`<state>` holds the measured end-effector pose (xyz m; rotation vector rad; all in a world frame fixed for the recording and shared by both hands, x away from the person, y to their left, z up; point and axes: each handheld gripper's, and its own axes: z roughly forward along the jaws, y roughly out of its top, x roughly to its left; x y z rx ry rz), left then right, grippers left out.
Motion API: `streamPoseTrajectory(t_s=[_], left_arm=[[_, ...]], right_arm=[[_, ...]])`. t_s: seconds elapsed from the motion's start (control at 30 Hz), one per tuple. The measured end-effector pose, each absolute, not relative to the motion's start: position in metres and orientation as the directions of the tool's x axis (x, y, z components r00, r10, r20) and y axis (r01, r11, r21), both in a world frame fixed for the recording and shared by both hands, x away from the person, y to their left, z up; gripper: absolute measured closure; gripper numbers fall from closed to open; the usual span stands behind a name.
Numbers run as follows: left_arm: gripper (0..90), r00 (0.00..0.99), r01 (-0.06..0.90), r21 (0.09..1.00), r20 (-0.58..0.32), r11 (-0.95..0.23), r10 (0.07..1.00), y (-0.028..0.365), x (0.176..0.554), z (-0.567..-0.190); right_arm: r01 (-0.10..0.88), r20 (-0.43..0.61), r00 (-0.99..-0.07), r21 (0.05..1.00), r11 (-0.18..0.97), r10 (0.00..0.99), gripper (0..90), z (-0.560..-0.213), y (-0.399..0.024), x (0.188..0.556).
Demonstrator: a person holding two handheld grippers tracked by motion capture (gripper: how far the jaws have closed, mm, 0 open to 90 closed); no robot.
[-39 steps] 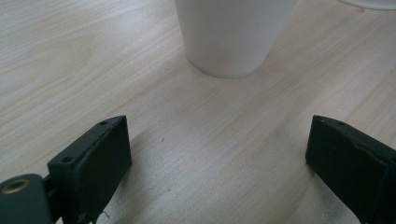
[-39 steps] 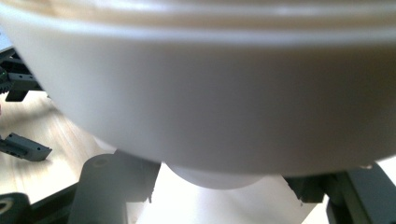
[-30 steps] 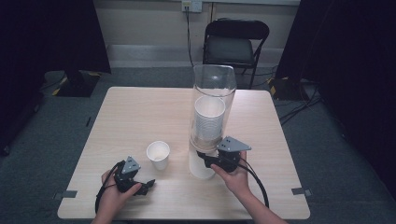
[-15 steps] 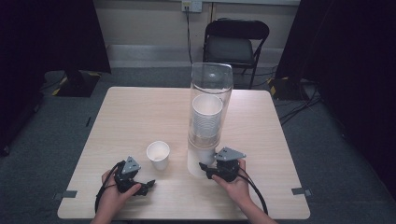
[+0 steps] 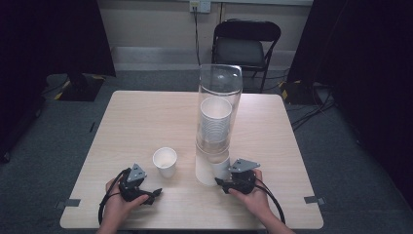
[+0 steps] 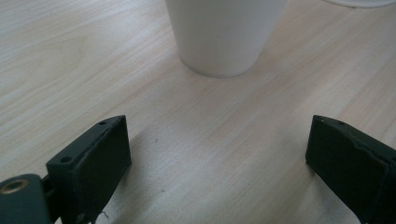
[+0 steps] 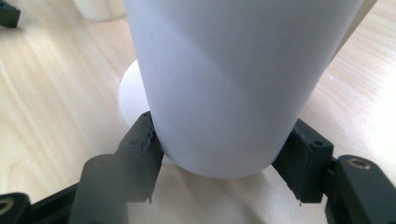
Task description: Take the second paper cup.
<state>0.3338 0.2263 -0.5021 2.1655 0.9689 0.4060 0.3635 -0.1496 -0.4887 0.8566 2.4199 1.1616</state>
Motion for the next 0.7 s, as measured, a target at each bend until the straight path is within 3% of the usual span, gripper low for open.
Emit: streamPoseTrajectory(t_s=[0.07, 0.2, 0.43, 0.7], left_arm=[[6.5, 0.678, 0.513, 0.723, -0.009, -0.464, 0.735, 0.226, 0.332, -0.502], [17.2, 0.675, 0.519, 0.748, -0.061, -0.414, 0.735, 0.225, 0.328, -0.501], [19.4, 0.661, 0.527, 0.762, -0.088, -0.377, 0.745, 0.221, 0.320, -0.491], [21.1, 0.725, 0.485, 0.779, -0.105, -0.397, 0.681, 0.196, 0.304, -0.477]], right_arm=[[0.377, -0.036, -0.771, 0.780, 0.500, 0.636, 37.9, -0.490, -0.154, 0.362], [0.365, -0.052, -0.779, 0.773, 0.519, 0.625, 37.9, -0.491, -0.161, 0.358], [0.372, -0.040, -0.777, 0.775, 0.510, 0.628, 37.8, -0.495, -0.174, 0.351], [0.329, -0.034, -0.818, 0.792, 0.515, 0.575, 37.7, -0.494, -0.172, 0.343]])
